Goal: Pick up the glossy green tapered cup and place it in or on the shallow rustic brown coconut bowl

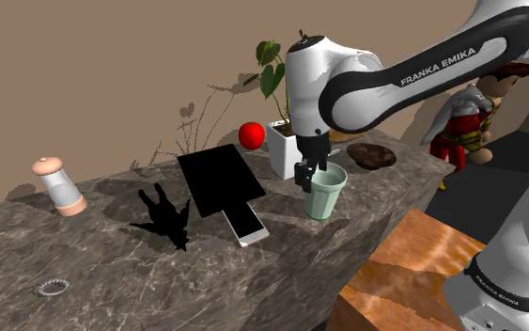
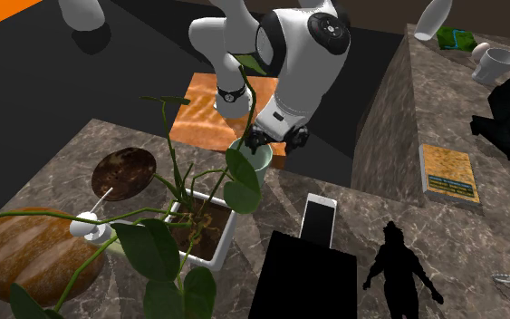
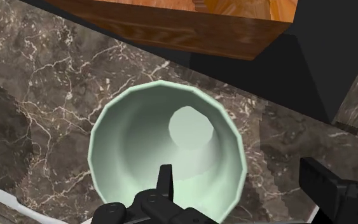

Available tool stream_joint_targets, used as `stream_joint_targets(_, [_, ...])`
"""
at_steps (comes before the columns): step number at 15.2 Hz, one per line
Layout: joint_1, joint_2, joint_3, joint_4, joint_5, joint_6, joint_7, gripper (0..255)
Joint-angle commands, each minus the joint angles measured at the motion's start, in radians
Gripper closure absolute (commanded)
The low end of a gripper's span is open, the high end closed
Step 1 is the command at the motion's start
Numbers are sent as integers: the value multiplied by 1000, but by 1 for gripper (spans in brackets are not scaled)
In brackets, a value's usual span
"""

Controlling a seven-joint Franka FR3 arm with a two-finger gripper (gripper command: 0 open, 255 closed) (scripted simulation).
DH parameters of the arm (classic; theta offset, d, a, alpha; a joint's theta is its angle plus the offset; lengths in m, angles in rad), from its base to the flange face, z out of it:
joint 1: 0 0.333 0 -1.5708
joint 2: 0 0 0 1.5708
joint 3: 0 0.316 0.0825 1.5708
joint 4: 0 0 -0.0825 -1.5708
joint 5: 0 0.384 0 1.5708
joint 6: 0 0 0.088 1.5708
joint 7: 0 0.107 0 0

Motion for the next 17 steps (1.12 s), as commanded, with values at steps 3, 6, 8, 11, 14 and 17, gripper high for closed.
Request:
stream_joint_targets(3, [-3,21,1,-42,-15,60,13,0])
stream_joint_targets(6, [-5,33,0,-66,-23,96,19,0])
stream_joint_targets(8, [-5,33,0,-66,-23,96,19,0])
stream_joint_targets(11, [-5,33,0,-66,-23,96,19,0])
stream_joint_targets(14, [-5,33,0,-66,-23,95,19,0])
stream_joint_targets(17, [-5,33,0,-66,-23,95,19,255])
